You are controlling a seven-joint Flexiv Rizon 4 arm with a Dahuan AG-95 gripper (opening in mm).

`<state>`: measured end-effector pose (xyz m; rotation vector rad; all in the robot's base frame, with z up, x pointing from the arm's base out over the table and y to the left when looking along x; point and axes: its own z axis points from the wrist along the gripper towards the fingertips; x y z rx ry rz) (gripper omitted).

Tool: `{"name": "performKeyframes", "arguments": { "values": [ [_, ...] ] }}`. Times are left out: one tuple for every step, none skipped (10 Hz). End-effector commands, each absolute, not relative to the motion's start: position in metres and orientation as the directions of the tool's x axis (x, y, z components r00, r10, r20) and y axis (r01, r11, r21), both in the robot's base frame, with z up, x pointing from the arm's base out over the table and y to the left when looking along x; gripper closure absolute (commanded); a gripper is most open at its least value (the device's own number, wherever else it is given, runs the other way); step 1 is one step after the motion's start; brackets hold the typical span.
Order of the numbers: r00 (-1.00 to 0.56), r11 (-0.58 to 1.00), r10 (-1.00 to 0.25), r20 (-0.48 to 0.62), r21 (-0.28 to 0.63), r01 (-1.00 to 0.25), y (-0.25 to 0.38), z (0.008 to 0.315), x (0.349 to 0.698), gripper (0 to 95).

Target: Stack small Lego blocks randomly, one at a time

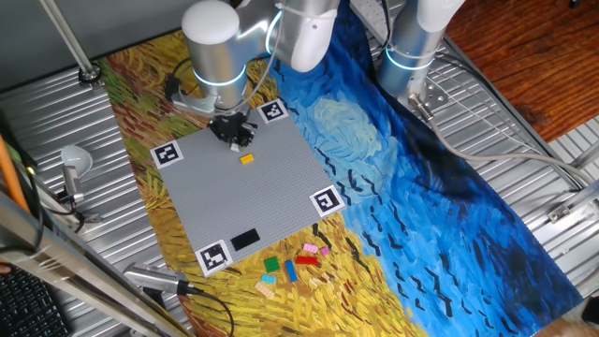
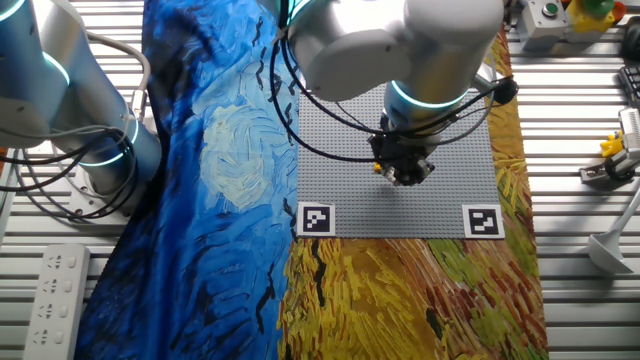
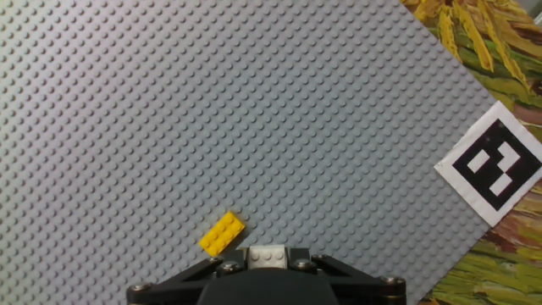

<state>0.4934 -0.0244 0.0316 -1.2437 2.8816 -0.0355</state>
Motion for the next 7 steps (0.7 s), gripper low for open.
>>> {"name": "performKeyframes", "arguments": {
  "values": [
    [-0.364,0.364,-0.931,0.002,-0.016,-0.931,-0.0249,0.031,0.4917,95.0],
    [-0.333,0.333,-0.943,-0.004,-0.015,-0.943,-0.0258,0.0301,0.4896,95.0],
    [-0.32,0.32,-0.947,-0.005,-0.017,-0.947,-0.0267,0.0292,0.4874,95.0],
    [-0.305,0.305,-0.952,-0.006,-0.017,-0.952,-0.0278,0.0281,0.4849,95.0],
    [-0.283,0.283,-0.959,-0.007,-0.019,-0.959,-0.0282,0.0277,0.484,95.0],
    [-0.268,0.268,-0.963,-0.006,-0.021,-0.963,-0.0282,0.0277,0.484,95.0],
    [-0.251,0.252,-0.968,-0.008,-0.023,-0.968,-0.0282,0.0273,0.484,95.0]
  ]
}}
